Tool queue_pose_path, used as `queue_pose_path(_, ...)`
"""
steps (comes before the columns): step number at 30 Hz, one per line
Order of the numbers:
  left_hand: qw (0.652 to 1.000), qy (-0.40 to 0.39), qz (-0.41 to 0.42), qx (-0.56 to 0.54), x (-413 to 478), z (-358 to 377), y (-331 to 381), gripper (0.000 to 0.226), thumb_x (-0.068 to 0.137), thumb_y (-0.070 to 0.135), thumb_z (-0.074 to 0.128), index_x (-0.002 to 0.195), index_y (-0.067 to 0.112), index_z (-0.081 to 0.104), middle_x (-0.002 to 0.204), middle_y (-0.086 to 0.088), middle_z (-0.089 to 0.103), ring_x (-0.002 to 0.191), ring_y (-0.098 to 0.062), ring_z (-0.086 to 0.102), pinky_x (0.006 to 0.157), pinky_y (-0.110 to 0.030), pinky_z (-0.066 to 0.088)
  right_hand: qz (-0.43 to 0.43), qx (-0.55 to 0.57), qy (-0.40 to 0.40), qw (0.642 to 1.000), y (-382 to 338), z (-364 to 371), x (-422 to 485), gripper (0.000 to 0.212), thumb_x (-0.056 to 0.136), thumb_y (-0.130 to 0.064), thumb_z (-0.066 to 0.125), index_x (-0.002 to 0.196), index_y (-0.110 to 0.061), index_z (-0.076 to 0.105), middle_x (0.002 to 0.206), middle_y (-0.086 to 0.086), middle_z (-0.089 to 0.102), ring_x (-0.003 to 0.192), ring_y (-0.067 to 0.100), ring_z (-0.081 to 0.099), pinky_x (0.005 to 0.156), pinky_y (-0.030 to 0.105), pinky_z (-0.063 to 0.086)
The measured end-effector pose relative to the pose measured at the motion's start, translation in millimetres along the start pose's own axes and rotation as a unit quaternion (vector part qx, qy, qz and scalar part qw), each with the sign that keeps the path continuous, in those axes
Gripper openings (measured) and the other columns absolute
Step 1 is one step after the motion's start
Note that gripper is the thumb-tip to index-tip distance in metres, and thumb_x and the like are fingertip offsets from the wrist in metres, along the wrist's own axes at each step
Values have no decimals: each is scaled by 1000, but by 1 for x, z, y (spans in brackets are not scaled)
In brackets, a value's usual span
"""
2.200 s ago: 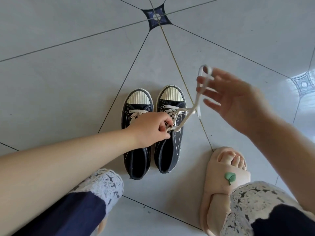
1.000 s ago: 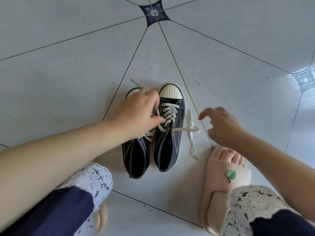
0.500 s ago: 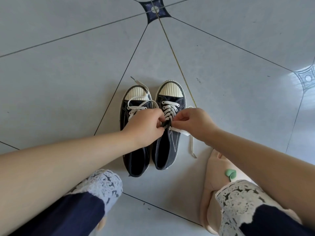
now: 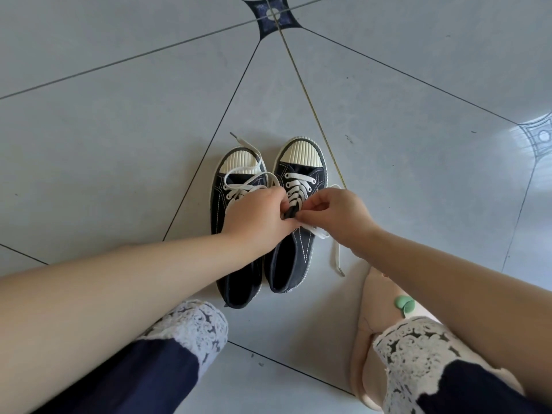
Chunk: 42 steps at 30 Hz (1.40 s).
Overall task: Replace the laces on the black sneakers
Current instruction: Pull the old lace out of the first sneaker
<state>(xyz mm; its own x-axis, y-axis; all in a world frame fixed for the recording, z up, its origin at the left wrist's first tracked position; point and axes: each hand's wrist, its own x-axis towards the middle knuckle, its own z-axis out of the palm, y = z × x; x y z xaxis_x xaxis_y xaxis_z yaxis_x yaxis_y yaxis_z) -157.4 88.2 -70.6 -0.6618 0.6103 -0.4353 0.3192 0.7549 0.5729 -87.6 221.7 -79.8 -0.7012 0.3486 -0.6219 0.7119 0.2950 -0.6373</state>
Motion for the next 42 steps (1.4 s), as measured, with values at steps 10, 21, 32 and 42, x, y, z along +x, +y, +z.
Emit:
queue_pose_path(10,998,38,-25,-48,-1,0,-1,15,73,24,70,71,24,55,67,10,52,72,-15,53,61,-28,41,1,-2,-10,1000,-3,-3,4,16,72,-23,74,63,-24,61,60,-11,59,55,1,50,52,17,38)
queue_pose_path(21,997,60,6,-55,-1,3,-6,12,70,17,72,71,14,61,77,7,48,74,-11,46,65,-23,36,-1,21,29,999,0,6,2,18,73,-19,72,62,-28,61,87,8,66,81,16,62,65,24,47)
queue_pose_path(32,999,35,-9,-33,-1,2,-6,14,75,29,70,74,24,57,85,7,51,78,-10,47,67,-25,37,82,183,-99,975,-1,-11,6,14,81,-9,62,71,-19,63,66,-3,66,62,6,63,60,18,50)
queue_pose_path(42,994,78,75,-24,-7,-1,-2,18,74,21,72,90,18,66,91,7,43,80,-10,45,75,-34,44,80,254,-138,954,7,-28,0,20,87,-2,53,74,-17,52,62,-5,67,53,5,62,47,12,42)
